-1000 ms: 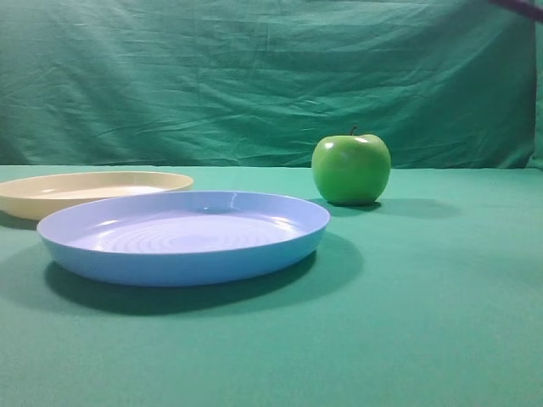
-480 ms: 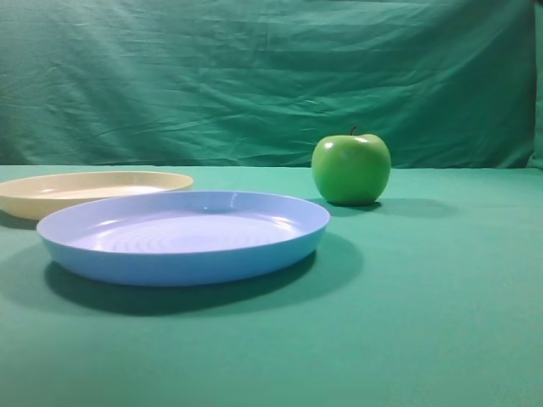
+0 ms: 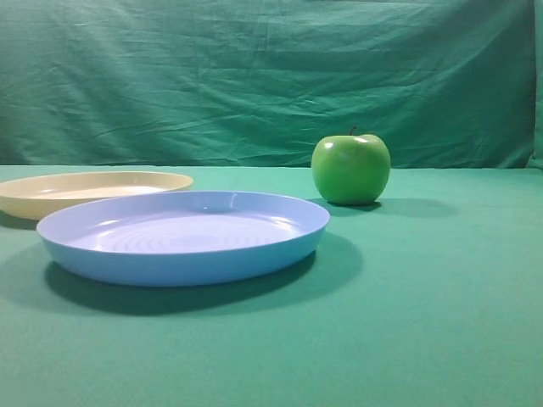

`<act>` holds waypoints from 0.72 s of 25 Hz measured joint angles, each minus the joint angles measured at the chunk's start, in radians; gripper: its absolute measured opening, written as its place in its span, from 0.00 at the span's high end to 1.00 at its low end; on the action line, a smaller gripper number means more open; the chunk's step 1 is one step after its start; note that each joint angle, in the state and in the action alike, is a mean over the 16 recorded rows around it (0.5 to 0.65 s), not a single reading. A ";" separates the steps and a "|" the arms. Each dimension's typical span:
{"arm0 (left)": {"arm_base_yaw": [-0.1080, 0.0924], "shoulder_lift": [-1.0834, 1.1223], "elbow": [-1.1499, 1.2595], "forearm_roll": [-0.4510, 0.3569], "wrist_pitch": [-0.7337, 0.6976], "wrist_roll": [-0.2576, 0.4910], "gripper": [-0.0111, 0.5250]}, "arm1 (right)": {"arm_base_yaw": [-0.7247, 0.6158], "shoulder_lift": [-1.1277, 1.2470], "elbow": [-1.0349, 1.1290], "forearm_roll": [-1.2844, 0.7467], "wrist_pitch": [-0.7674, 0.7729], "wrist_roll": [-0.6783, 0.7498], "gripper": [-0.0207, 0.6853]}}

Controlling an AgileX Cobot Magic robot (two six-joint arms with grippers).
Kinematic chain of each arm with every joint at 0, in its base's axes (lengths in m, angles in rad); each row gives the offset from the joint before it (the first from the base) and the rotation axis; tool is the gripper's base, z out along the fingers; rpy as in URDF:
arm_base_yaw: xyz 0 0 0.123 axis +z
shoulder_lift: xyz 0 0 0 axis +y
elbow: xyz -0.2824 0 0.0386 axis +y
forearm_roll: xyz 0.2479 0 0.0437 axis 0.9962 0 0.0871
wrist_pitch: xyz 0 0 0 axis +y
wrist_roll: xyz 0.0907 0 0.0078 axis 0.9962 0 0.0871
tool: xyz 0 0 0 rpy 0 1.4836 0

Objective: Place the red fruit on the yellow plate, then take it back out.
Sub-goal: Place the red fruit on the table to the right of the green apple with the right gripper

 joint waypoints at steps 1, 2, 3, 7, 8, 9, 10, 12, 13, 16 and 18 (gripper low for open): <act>0.000 0.000 0.000 0.000 0.000 0.000 0.98 | -0.003 0.016 0.014 0.000 -0.024 0.001 0.69; 0.000 0.000 0.000 0.000 0.000 0.000 0.98 | -0.005 0.033 0.025 0.001 -0.046 0.002 0.68; 0.000 0.000 0.000 0.000 0.000 0.000 0.98 | -0.007 0.052 0.034 0.001 -0.066 0.003 0.67; 0.000 0.000 0.000 0.000 0.000 0.000 0.98 | -0.010 0.125 0.051 0.001 -0.127 0.005 0.60; 0.000 0.000 0.000 0.000 0.000 0.000 0.98 | -0.010 0.142 0.052 0.001 -0.137 0.005 0.57; 0.000 0.000 0.000 0.000 0.000 0.000 0.98 | -0.010 0.158 0.053 0.001 -0.144 0.005 0.53; 0.000 0.000 0.000 0.000 0.000 0.000 0.98 | -0.011 0.173 0.052 0.001 -0.149 0.005 0.50; 0.000 0.000 0.000 0.000 0.000 0.000 0.98 | -0.011 0.197 0.046 0.001 -0.151 0.005 0.42; 0.000 0.000 0.000 0.000 0.000 0.000 0.98 | -0.011 0.205 0.041 0.001 -0.148 0.005 0.38; 0.000 0.000 0.000 0.000 0.000 0.000 0.98 | -0.011 0.217 0.016 0.001 -0.120 0.005 0.25; 0.000 0.000 0.000 0.000 0.000 0.000 0.98 | -0.011 0.216 -0.011 0.001 -0.088 0.005 0.18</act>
